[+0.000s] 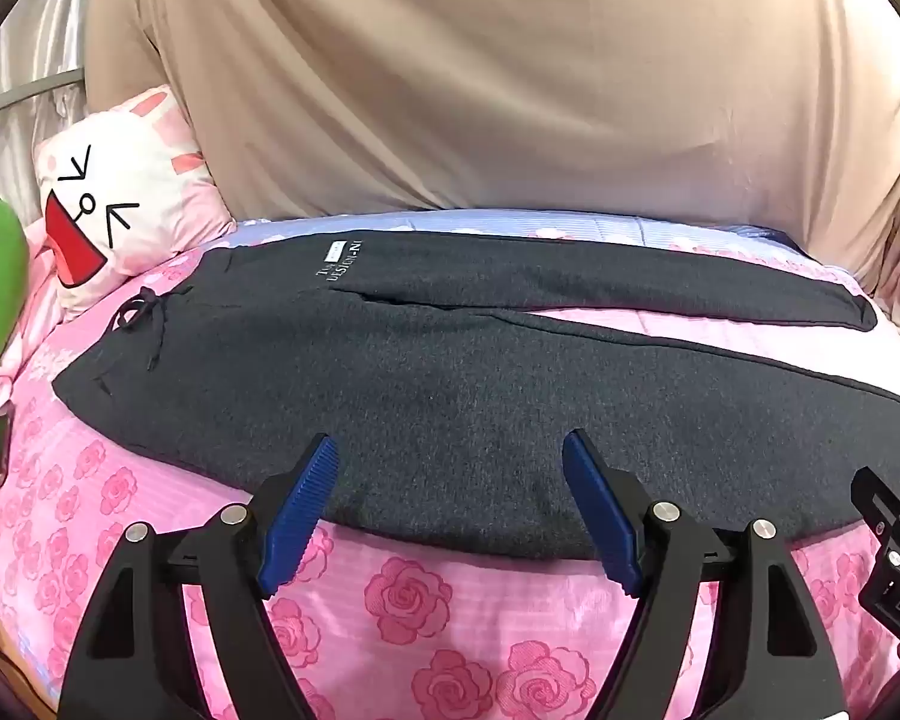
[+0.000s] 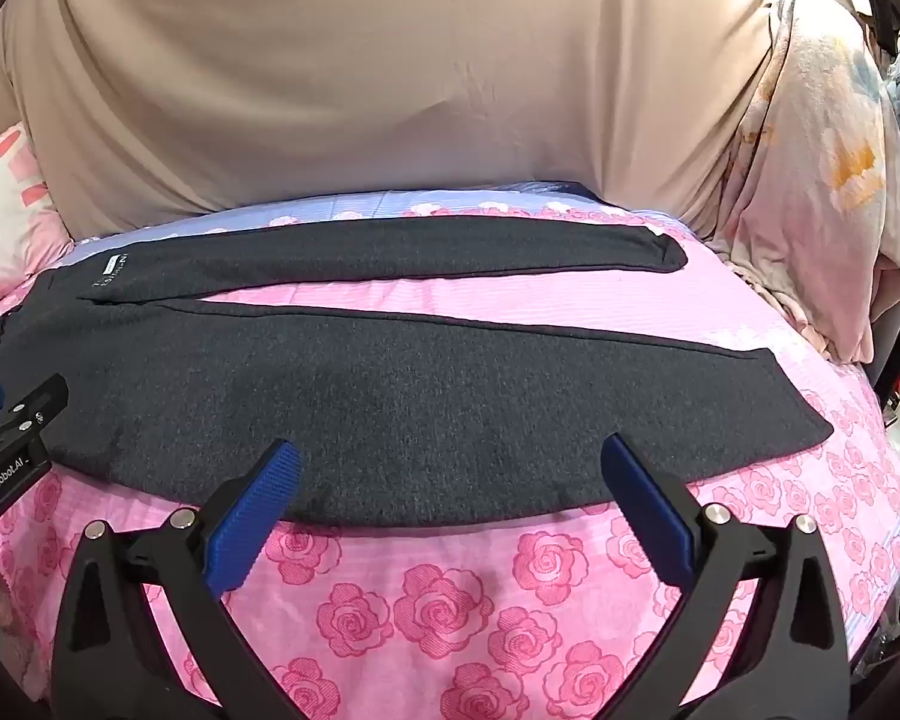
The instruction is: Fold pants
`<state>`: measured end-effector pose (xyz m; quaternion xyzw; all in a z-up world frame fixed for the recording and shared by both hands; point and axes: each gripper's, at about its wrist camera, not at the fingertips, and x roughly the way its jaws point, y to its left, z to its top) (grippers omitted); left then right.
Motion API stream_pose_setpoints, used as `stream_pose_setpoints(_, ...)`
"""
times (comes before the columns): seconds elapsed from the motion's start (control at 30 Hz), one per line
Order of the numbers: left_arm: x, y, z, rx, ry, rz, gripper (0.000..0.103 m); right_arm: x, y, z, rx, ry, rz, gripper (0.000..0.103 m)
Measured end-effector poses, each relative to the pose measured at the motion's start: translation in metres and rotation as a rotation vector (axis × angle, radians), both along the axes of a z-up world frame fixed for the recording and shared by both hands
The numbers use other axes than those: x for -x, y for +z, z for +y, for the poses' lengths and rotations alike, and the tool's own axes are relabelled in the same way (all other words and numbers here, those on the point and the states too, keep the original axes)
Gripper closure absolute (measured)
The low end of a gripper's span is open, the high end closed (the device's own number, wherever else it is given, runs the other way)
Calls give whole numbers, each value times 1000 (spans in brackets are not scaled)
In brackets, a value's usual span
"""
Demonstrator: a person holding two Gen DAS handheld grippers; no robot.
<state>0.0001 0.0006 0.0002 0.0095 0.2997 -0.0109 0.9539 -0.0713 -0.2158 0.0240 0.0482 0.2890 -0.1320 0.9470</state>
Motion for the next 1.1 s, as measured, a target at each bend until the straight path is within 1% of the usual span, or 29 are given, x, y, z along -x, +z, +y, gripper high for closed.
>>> stream_pose_setpoints(0.2, -6, -2, 0, -15, -16, 27, 29, -1, -1, 1, 9, 9, 10, 5)
stream_pose_setpoints(0.3, -13, -8, 1, -20, -19, 36, 29, 2, -5, 0, 6, 4, 11, 5)
stream_pose_setpoints(0.4, -13, -9, -6, -39, -25, 37, 29, 6, -6, -4, 2, 4, 9, 5)
stream_pose_setpoints(0.5, -10, -9, -8, -47, -19, 24, 29, -2, -4, 3, 15, 2, 22, 5)
stream_pose_setpoints(0.6, -6, -6, -9, -43, -10, 9, 28, -2, -4, 3, 12, 1, 22, 5)
stream_pose_setpoints(1.1, -7, -3, -6, -33, 1, 21, 28, -3, -4, 3, 4, -1, 25, 5)
